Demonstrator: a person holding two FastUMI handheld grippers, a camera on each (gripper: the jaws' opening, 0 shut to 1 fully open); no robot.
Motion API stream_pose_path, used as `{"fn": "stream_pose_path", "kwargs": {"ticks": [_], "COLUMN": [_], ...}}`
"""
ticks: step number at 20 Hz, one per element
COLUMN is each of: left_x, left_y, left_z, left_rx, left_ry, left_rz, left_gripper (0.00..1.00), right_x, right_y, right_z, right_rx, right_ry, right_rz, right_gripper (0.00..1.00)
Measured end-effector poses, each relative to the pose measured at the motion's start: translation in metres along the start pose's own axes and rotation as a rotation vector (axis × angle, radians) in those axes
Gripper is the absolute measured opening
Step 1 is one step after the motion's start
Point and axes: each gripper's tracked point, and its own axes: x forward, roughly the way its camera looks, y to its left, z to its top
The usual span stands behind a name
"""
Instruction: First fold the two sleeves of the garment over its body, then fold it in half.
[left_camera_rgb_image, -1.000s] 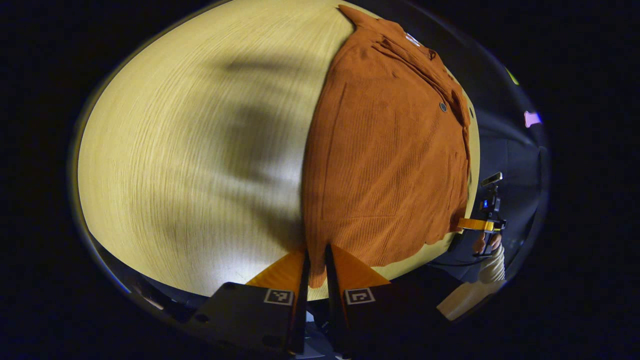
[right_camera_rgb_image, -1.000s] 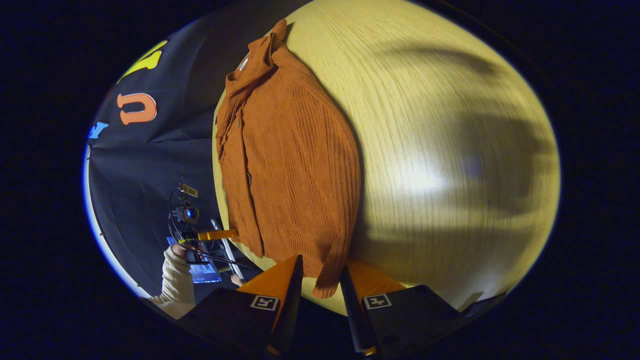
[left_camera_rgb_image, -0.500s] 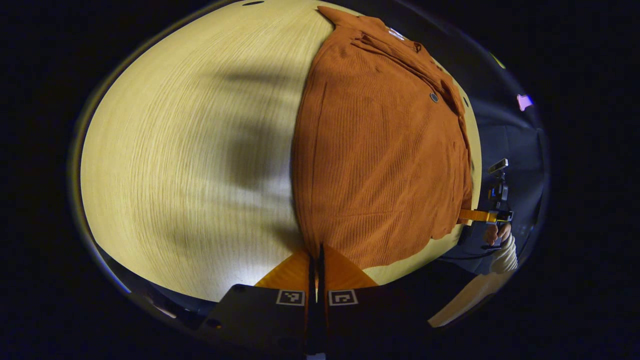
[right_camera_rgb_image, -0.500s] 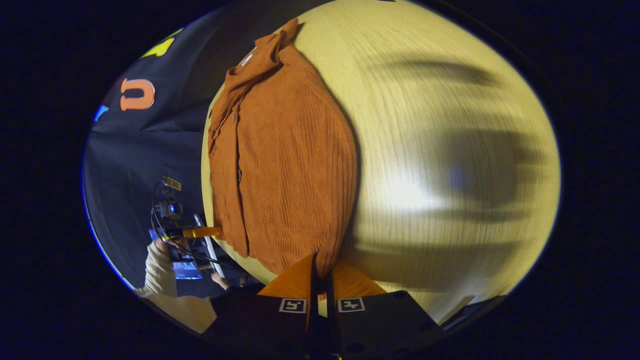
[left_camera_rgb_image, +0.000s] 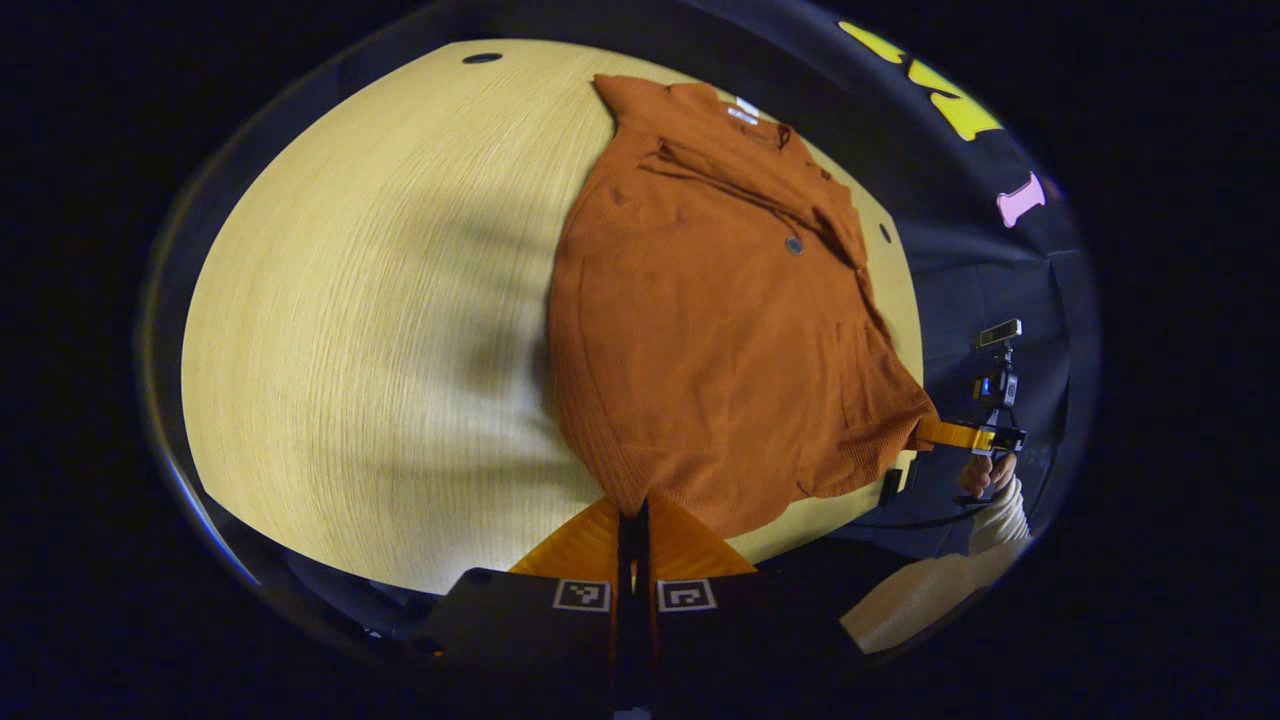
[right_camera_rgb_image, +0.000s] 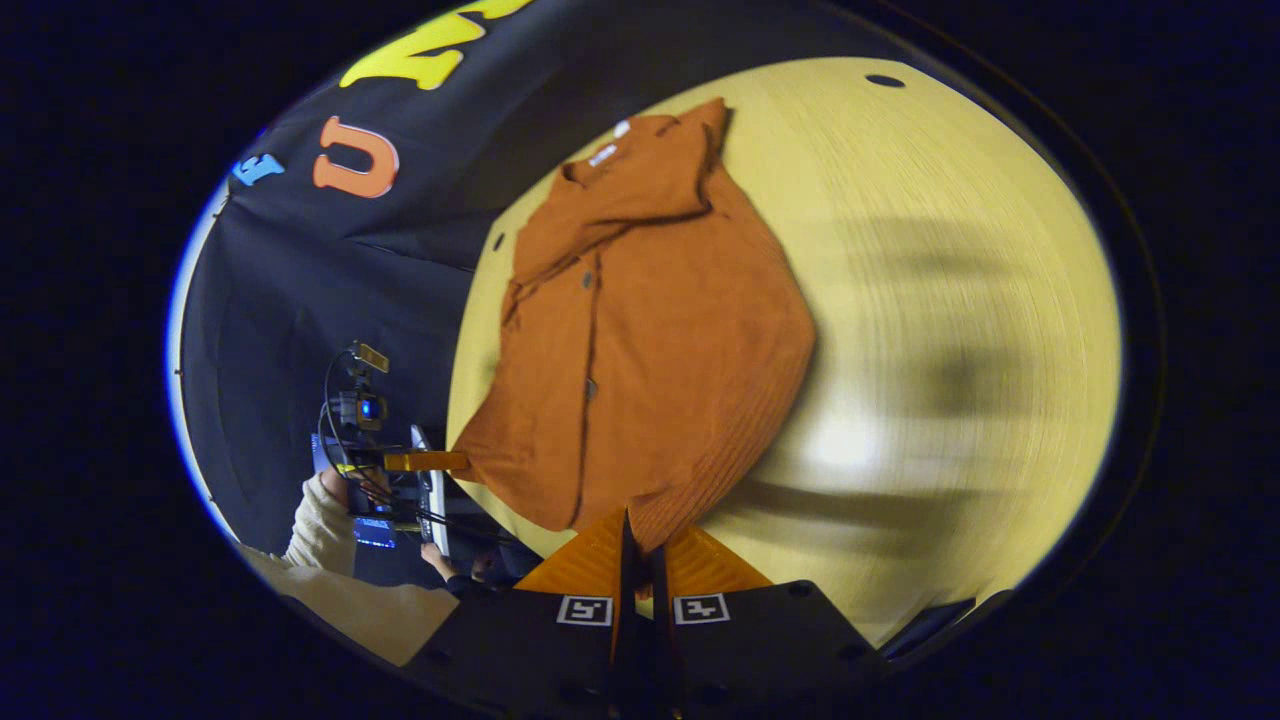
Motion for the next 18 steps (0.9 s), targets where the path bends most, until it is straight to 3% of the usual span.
{"fn": "stream_pose_path", "kwargs": {"ticks": [8,18], "left_x": [-0.019,0.01], "left_y": [-0.038,-0.03], "left_z": [0.11,0.277], "left_rx": [0.1,0.116], "left_ry": [-0.145,-0.22], "left_rz": [0.002,0.102], "left_gripper": [0.03,0.03], "right_x": [-0.002,0.049], "right_y": [0.057,0.053], "right_z": [0.105,0.284], "right_rx": [-0.133,-0.128], "right_ry": [-0.081,-0.219], "right_rz": [0.01,-0.081], "right_gripper": [0.08,0.08]}}
